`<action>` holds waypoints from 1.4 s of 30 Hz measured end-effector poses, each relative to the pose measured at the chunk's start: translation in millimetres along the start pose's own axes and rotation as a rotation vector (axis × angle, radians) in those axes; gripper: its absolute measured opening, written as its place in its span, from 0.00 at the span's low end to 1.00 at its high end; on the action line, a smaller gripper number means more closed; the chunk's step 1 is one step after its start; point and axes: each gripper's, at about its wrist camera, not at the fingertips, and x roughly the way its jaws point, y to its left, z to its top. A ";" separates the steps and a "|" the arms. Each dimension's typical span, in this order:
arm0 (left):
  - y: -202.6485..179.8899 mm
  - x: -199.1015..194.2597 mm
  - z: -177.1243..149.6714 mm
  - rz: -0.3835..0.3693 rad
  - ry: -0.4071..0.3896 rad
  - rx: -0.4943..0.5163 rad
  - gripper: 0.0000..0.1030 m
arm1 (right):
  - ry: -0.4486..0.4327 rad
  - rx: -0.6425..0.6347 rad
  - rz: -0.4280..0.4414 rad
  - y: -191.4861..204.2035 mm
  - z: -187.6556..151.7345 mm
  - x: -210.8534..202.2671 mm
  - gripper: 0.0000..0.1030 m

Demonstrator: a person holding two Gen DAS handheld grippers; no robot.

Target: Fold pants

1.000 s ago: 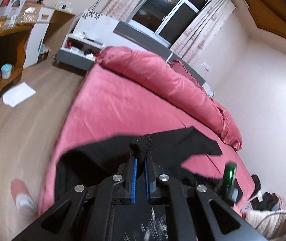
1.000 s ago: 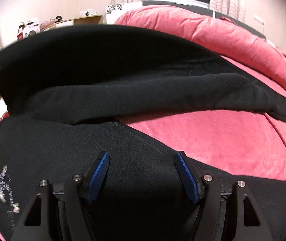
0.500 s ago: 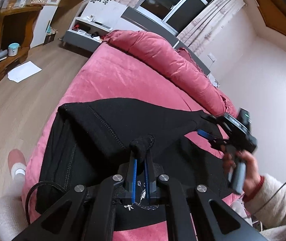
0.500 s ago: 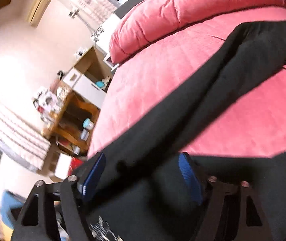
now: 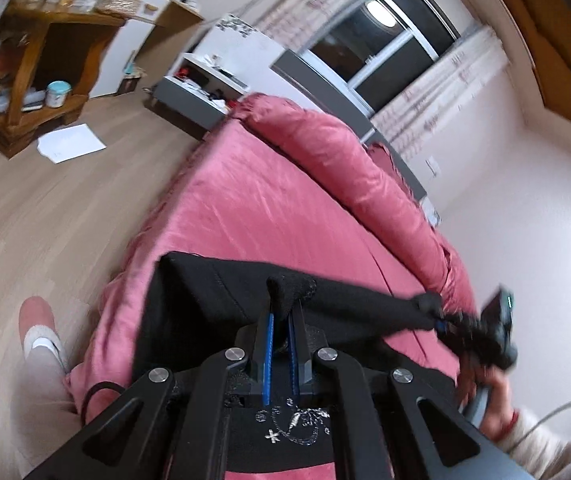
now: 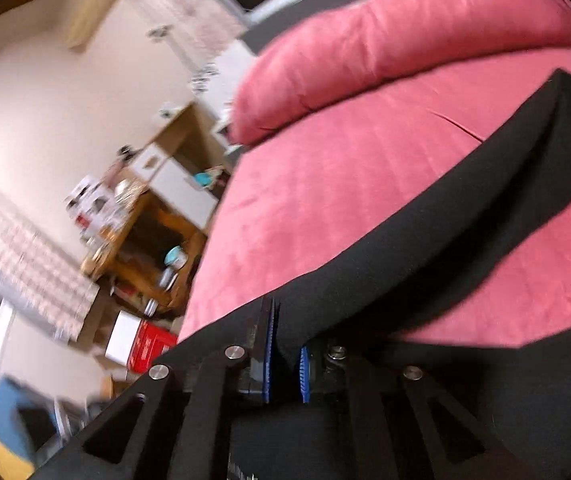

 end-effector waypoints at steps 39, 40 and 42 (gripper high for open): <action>42.1 4.5 -35.8 -0.103 0.296 -0.173 0.39 | 0.085 0.339 -0.032 -91.3 -99.2 0.5 0.30; 40.5 3.6 -34.9 -0.112 0.293 -0.168 0.37 | 0.075 0.348 -0.040 -96.1 -98.2 -3.2 0.30; 38.3 6.0 -35.2 -0.098 0.310 -0.151 0.33 | 0.048 0.373 -0.054 -102.8 -95.1 -11.3 0.30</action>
